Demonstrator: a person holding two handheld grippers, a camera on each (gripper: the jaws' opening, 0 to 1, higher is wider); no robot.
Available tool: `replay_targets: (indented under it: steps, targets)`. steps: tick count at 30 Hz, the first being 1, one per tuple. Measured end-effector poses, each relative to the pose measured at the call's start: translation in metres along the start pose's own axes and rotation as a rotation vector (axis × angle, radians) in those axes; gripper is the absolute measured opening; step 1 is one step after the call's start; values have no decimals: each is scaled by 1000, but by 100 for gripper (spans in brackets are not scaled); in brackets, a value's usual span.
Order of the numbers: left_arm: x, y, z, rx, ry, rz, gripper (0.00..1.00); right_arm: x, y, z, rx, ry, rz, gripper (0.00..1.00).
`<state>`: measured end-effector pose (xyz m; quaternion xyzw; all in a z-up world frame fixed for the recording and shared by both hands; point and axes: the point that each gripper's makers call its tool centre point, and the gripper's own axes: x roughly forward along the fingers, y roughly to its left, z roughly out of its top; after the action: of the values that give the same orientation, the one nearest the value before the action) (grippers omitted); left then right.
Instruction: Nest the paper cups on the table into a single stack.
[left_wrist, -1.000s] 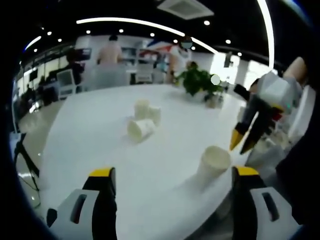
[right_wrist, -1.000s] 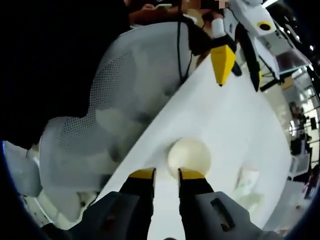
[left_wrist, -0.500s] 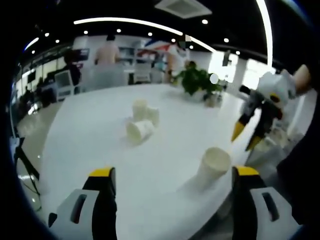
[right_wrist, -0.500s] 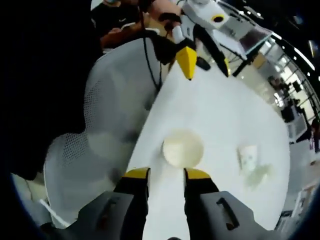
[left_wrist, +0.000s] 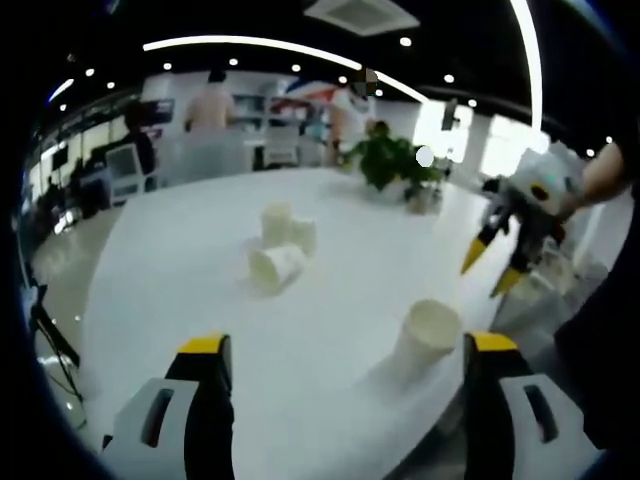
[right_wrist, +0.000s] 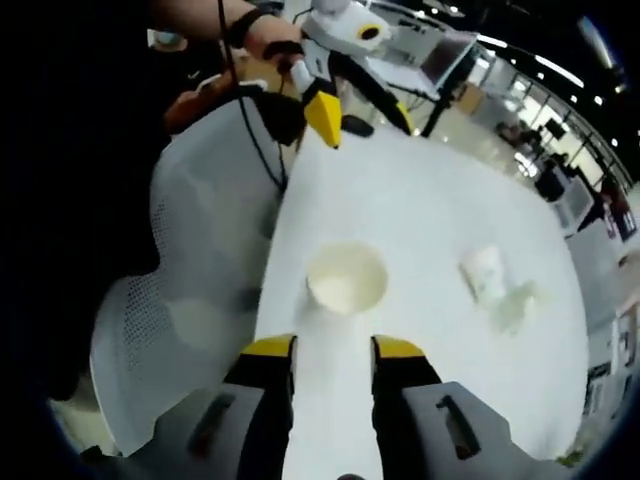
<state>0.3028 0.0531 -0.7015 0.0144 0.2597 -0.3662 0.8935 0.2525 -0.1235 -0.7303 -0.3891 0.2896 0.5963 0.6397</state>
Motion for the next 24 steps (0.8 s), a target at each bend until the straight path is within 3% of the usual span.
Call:
replay_targets:
  steps: [11, 14, 24]
  targets:
    - [-1, 0, 4, 8, 4, -2, 96, -12, -23, -19, 227, -73, -123, 32]
    - [-1, -1, 5, 9, 5, -3, 96, -17, -28, -23, 311, -122, -154, 34]
    - [0, 0, 6, 4, -1, 1, 96, -32, -46, -42, 469, -178, -255, 42]
